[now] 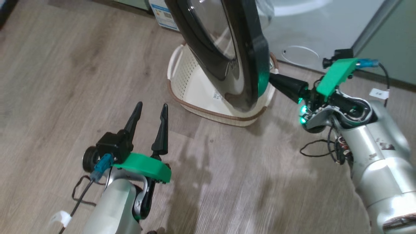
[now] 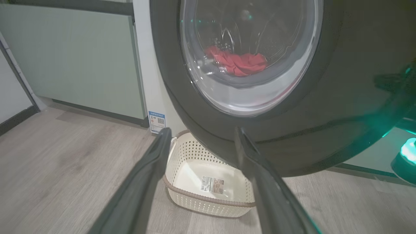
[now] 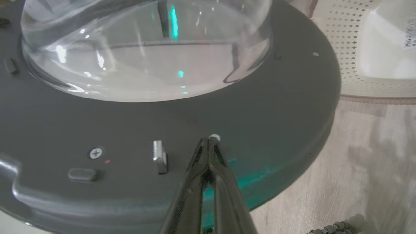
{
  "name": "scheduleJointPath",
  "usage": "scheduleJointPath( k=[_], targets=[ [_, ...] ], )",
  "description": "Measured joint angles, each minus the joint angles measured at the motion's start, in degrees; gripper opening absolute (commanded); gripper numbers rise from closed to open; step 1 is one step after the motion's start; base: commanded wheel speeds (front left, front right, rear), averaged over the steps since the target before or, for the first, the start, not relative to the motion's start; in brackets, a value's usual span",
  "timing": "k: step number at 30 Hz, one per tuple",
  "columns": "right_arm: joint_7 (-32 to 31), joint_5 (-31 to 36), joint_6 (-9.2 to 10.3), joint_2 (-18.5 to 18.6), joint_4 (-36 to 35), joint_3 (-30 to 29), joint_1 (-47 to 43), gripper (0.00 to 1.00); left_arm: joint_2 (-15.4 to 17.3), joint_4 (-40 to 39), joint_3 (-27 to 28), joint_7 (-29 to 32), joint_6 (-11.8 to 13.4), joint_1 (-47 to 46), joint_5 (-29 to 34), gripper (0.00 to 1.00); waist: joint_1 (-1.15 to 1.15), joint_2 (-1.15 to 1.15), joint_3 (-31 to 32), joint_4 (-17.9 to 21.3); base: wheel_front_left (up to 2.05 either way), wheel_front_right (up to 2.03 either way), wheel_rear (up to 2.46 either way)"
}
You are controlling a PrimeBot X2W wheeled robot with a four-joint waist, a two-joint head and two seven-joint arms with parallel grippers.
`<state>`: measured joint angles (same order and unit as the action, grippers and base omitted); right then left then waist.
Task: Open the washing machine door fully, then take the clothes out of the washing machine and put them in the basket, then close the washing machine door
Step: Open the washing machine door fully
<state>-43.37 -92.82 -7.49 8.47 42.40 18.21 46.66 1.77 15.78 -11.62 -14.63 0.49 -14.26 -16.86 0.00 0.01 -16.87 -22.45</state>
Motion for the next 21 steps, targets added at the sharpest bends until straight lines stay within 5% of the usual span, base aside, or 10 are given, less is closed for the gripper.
scheduleJointPath(
  k=[21],
  targets=[
    [1.6,-3.1,-0.01,-4.1,2.1,8.1,-6.0,0.0,0.1,1.0,0.2,0.0,-0.5,2.4,0.2,1.0,0.0,0.0,6.0,-4.1,0.0,0.0,0.0]
  ],
)
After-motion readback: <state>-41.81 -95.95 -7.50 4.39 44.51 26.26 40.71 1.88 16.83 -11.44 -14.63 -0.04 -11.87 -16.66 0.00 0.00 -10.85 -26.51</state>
